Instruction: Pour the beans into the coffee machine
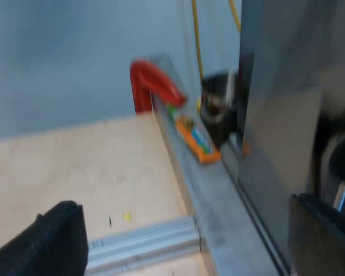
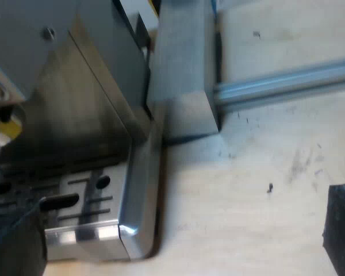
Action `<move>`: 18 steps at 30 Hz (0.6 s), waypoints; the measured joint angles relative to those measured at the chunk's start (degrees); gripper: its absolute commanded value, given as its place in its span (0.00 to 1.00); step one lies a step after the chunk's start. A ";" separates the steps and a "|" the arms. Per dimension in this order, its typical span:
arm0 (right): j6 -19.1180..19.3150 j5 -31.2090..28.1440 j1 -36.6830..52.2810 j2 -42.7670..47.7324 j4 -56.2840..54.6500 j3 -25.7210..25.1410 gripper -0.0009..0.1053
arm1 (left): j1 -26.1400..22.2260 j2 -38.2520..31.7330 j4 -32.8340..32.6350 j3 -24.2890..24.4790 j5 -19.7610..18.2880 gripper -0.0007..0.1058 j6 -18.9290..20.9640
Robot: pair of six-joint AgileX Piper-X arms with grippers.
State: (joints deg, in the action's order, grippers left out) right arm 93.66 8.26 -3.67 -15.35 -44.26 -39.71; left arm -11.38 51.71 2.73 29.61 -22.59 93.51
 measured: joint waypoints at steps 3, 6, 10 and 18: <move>0.00 0.00 0.00 0.00 1.75 -0.26 0.98 | 0.00 -4.72 -4.16 1.53 0.02 0.69 0.00; 0.00 0.07 0.00 0.00 2.00 -1.05 0.98 | 0.00 -7.86 -7.29 2.15 0.02 0.69 0.00; 0.00 0.07 0.00 0.12 2.06 -2.91 0.98 | 0.00 -13.11 -10.14 2.73 0.02 0.69 0.64; 0.00 0.07 0.00 0.12 2.15 -5.13 0.98 | 0.00 -24.64 -18.26 3.16 0.02 0.69 3.49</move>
State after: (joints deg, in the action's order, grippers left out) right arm 93.66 8.33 -3.67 -15.23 -42.11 -44.84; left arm -11.38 27.07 -15.52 32.77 -22.57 97.00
